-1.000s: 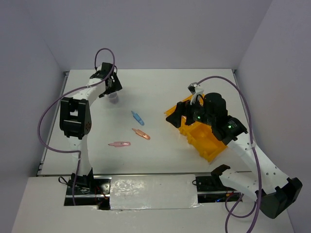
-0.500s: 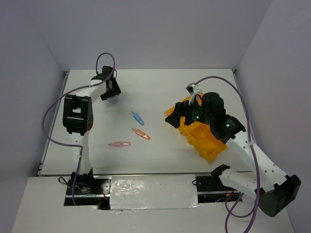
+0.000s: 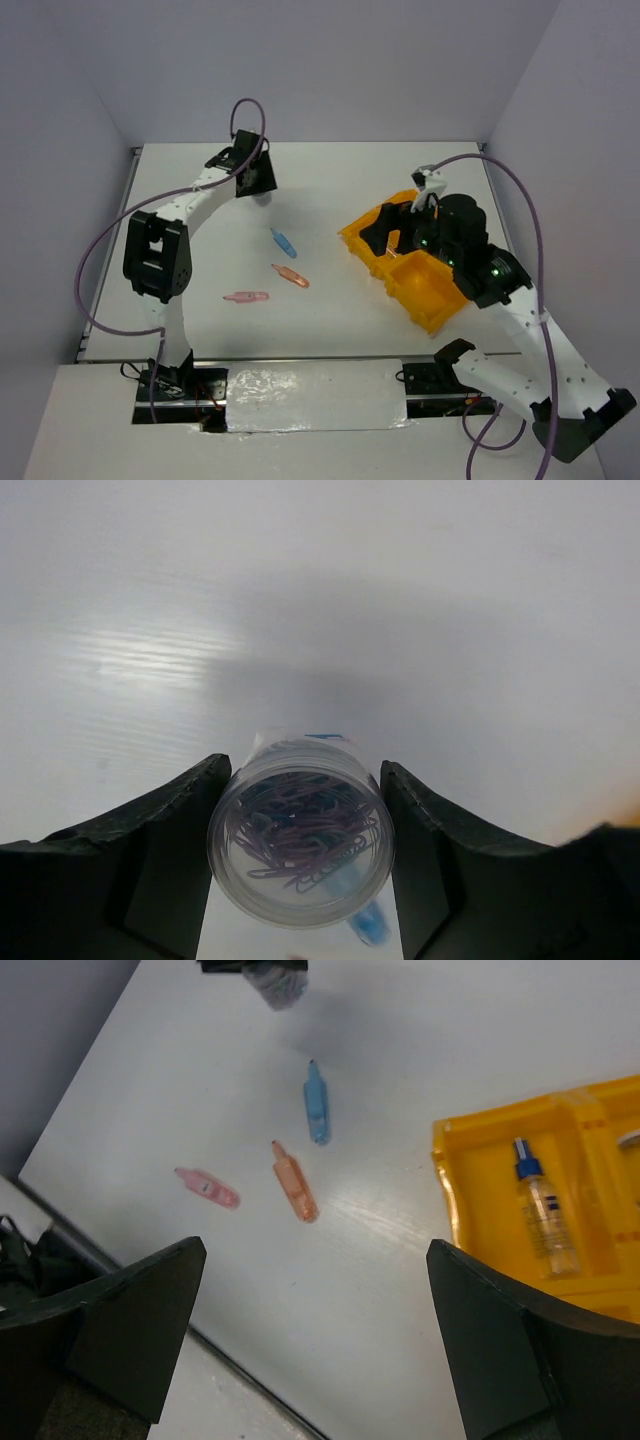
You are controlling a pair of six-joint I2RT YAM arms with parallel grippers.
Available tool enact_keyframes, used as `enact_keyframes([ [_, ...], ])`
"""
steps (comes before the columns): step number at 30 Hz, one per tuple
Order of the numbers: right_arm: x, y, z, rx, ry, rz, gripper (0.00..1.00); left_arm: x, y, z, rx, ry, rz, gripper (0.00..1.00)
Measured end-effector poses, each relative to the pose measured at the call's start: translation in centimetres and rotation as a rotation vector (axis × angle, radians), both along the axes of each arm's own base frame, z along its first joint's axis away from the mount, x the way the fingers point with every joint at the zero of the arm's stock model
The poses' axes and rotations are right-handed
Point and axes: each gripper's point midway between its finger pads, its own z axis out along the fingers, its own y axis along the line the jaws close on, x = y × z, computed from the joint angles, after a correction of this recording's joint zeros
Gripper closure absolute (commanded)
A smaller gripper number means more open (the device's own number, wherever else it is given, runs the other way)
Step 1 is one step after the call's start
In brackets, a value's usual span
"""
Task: Sort the stationery into containers
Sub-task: Pick up the stationery from the center of the board, then place the stationery in the storage box.
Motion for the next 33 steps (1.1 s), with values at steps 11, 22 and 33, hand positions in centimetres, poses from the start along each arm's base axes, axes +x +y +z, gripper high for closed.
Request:
enact_keyframes([
  [11, -4.9, -9.9, 8.8, 0.148, -0.245, -0.396, 0.00, -6.2, -30.5, 20.5, -0.435, -0.556, -0.755, 0.95],
  [22, -8.9, -12.2, 12.4, 0.228, -0.287, -0.412, 0.00, -11.7, -47.2, 14.3, -0.637, -0.574, -1.106, 0.92],
  [33, -9.8, -11.4, 11.1, 0.201, -0.245, -0.343, 0.00, -14.2, -51.5, 8.9, -0.599, -0.563, -1.200, 0.80],
])
